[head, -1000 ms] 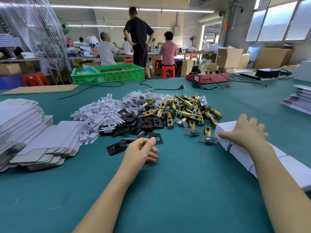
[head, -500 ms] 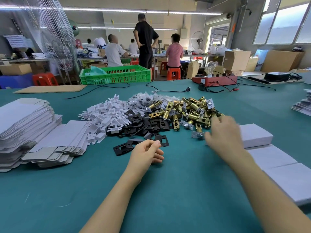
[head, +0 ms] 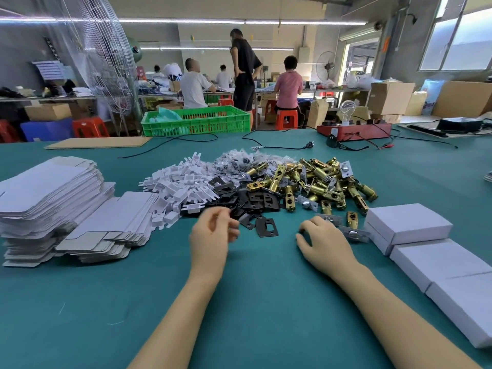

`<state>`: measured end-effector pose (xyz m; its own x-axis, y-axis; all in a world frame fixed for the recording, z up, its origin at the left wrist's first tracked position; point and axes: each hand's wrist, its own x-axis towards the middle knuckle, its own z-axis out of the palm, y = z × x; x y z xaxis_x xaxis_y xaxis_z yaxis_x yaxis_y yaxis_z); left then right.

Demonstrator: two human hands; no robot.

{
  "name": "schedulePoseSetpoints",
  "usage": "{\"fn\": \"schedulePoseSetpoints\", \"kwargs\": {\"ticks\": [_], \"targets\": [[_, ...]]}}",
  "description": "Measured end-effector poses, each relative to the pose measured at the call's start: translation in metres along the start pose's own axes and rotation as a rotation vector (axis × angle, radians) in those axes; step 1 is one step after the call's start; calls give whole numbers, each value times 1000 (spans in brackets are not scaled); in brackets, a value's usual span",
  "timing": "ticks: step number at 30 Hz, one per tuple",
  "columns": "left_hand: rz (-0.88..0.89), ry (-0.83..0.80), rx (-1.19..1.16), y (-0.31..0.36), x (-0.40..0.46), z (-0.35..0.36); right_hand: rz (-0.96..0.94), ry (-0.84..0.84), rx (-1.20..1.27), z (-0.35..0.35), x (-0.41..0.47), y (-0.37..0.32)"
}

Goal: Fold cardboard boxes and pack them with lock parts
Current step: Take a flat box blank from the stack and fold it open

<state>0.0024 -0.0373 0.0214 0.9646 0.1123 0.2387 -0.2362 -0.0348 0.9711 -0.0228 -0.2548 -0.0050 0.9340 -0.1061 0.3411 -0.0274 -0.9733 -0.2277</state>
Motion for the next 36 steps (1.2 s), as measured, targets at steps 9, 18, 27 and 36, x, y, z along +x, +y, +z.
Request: {"fn": "schedulePoseSetpoints", "kwargs": {"ticks": [9,18,27,36], "targets": [[-35,314,1067,2,77,-94,-23,-4,23,-4,1,6],[-173,-33,1770,-24,84,-134,-20,9,1,-2,2,7],[-102,-106,1795,3,81,-123,-22,17,-6,-1,2,7],[309,415,1059,61,58,-86,-6,59,78,-2,1,3]]}}
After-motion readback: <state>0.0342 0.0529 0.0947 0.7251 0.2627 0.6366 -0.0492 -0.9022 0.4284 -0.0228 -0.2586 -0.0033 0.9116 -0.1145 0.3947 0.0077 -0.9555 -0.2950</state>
